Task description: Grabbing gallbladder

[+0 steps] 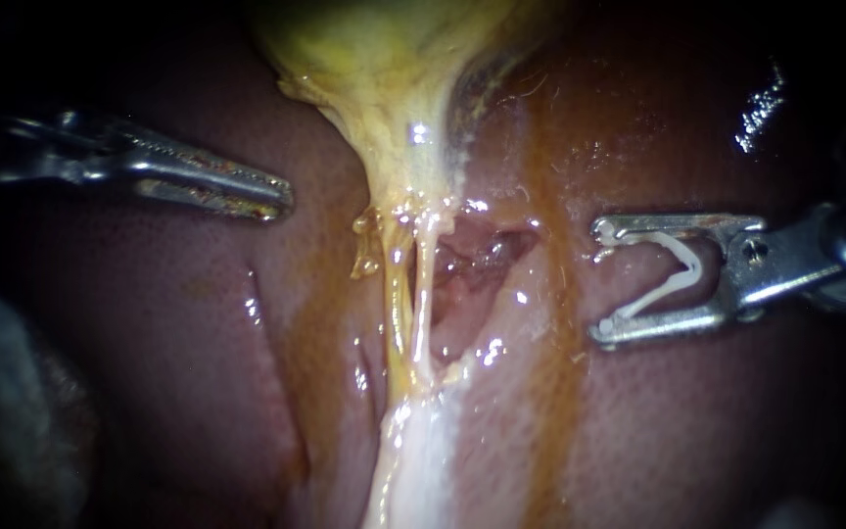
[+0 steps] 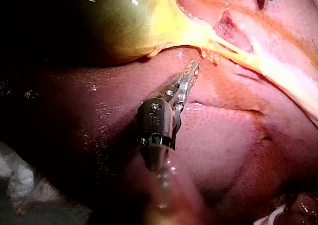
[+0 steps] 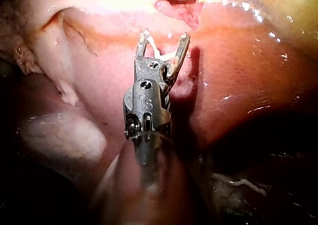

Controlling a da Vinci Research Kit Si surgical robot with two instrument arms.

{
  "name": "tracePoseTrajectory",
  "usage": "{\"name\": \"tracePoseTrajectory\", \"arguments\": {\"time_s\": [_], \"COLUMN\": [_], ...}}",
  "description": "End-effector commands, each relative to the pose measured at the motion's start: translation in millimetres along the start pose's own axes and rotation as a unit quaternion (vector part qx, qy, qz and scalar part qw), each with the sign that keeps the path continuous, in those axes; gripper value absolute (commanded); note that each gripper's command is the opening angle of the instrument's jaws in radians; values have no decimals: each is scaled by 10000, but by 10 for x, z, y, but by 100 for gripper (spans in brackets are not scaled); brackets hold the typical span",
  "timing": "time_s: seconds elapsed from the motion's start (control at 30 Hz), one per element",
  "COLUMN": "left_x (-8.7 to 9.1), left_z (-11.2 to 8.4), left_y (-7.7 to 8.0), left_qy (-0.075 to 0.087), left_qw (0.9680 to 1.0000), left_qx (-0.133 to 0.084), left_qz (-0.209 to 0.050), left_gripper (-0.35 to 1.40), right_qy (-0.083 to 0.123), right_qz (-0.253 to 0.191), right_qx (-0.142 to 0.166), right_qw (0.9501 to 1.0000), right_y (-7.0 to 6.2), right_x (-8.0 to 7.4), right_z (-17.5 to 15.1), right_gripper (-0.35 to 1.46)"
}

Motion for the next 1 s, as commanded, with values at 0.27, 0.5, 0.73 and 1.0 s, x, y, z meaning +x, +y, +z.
{"name": "tracePoseTrajectory", "arguments": {"time_s": [0.27,0.5,0.73,1.0], "left_x": [0,-1,2,10], "left_z": [1,0,6,34], "left_y": [0,1,3,5], "left_qy": [0,1,18,43], "left_qw": [10000,9991,9992,9992], "left_qx": [3,-1,15,96], "left_qz": [0,416,408,387], "left_gripper": [-35,54,61,59], "right_qy": [1,1,0,0], "right_qz": [-1,-1,-1,0], "right_qx": [1,1,1,-1], "right_qw": [10000,10000,10000,10000], "right_y": [0,0,0,0], "right_x": [0,0,0,1], "right_z": [0,0,0,0], "right_gripper": [50,50,50,50]}}
